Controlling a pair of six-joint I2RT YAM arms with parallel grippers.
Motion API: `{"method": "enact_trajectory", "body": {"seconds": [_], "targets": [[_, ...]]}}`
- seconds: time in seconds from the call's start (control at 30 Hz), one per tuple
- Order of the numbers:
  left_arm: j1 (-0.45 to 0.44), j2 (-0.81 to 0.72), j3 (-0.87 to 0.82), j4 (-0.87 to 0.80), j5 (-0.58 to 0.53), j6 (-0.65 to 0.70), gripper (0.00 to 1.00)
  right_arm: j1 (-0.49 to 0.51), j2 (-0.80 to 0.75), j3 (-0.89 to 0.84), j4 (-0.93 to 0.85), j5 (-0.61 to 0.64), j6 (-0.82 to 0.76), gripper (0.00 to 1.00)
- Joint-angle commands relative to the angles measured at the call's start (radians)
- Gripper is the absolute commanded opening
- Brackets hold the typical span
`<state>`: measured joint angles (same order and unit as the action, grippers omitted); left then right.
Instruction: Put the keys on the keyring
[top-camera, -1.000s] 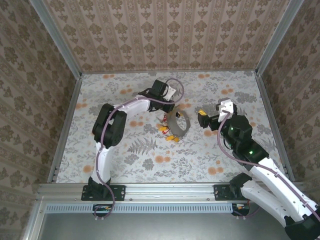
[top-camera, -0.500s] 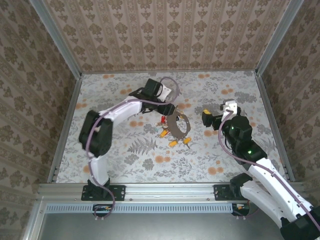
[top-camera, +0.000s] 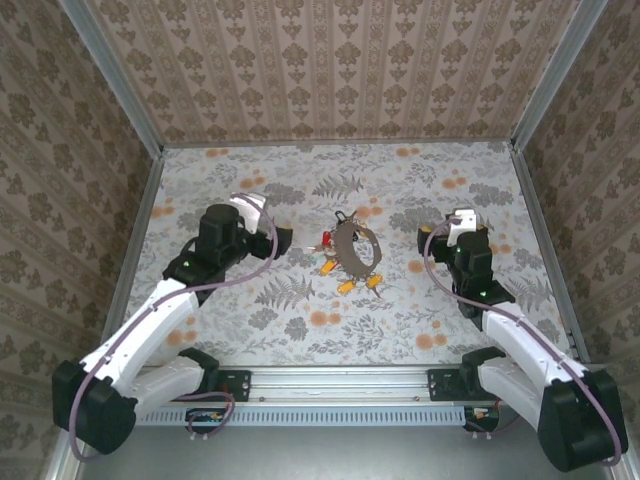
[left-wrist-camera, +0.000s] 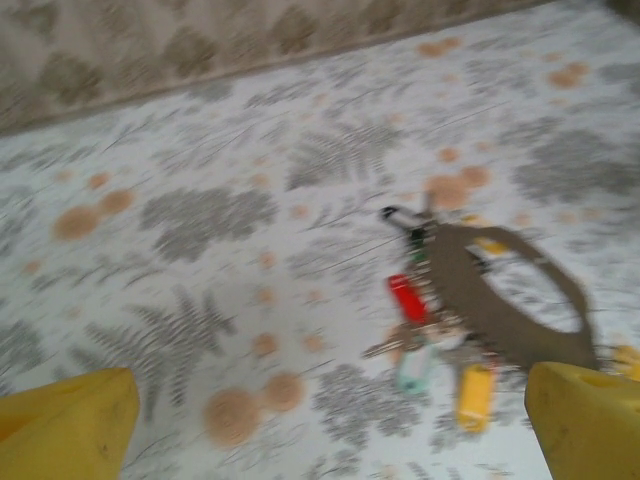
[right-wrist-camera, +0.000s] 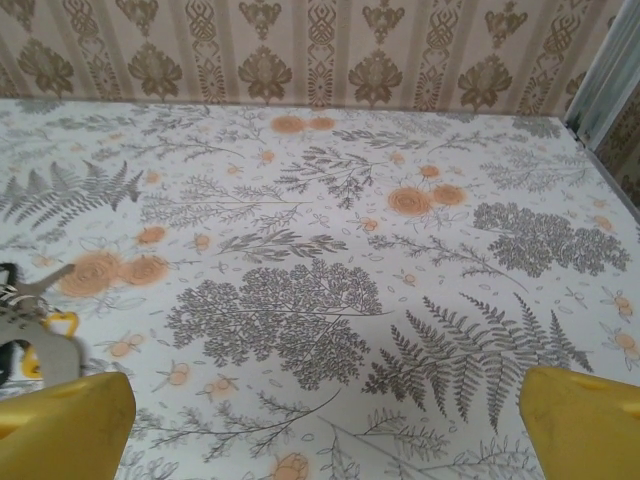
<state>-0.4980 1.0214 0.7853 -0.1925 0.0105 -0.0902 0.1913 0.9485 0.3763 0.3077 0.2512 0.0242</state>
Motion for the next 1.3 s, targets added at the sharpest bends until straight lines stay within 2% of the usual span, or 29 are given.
{"method": "enact_trajectory", "body": {"seconds": [0.0,0.27,0.37,0.47,0.57,0.6,0.63,0.7,0.77,0.9,1.03,1.07,1.1,1.27], "targets": [[0.053,0.013,-0.025,-0.02,-0.136,0.016,1.0,-0.017,0.064,-0.033,0.2,0.0,-0.068,1.0],[0.246,-0.05,-0.231,0.236,-0.219,0.011,1.0,-0.067,0.339,-0.066,0.501,-0.054,-0.053,1.0],[0.288,-0.006,-0.282,0.362,-0.222,0.033,1.0,-0.068,0.424,-0.031,0.549,-0.079,-0.085,1.0],[0.346,0.048,-0.368,0.594,-0.198,0.034,1.0,-0.088,0.531,-0.023,0.621,-0.057,-0.053,1.0],[0.376,0.141,-0.392,0.727,-0.173,0.07,1.0,-0.126,0.605,-0.011,0.671,-0.071,-0.017,1.0],[0.386,0.17,-0.394,0.768,-0.148,0.078,1.0,-0.13,0.586,0.017,0.577,-0.072,-0.003,1.0],[0.396,0.187,-0.367,0.726,-0.126,0.09,1.0,-0.15,0.581,0.027,0.551,-0.096,0.014,1.0],[0.402,0.212,-0.379,0.76,-0.108,0.143,1.0,-0.156,0.585,0.026,0.56,-0.101,0.018,1.0],[0.448,0.237,-0.388,0.801,-0.072,0.118,1.0,-0.156,0.586,0.026,0.568,-0.102,0.017,1.0],[0.521,0.348,-0.421,0.976,-0.015,0.092,1.0,-0.158,0.586,0.024,0.565,-0.102,0.019,1.0],[0.523,0.515,-0.458,1.204,0.045,0.122,1.0,-0.156,0.583,0.021,0.568,-0.103,0.016,1.0],[0.521,0.531,-0.453,1.208,0.041,0.124,1.0,-0.157,0.583,0.024,0.565,-0.106,0.016,1.0],[0.524,0.501,-0.426,1.101,0.047,0.112,1.0,-0.157,0.583,0.023,0.564,-0.107,0.017,1.0],[0.515,0.516,-0.385,1.054,0.043,0.129,1.0,-0.156,0.583,0.023,0.564,-0.107,0.016,1.0]]}}
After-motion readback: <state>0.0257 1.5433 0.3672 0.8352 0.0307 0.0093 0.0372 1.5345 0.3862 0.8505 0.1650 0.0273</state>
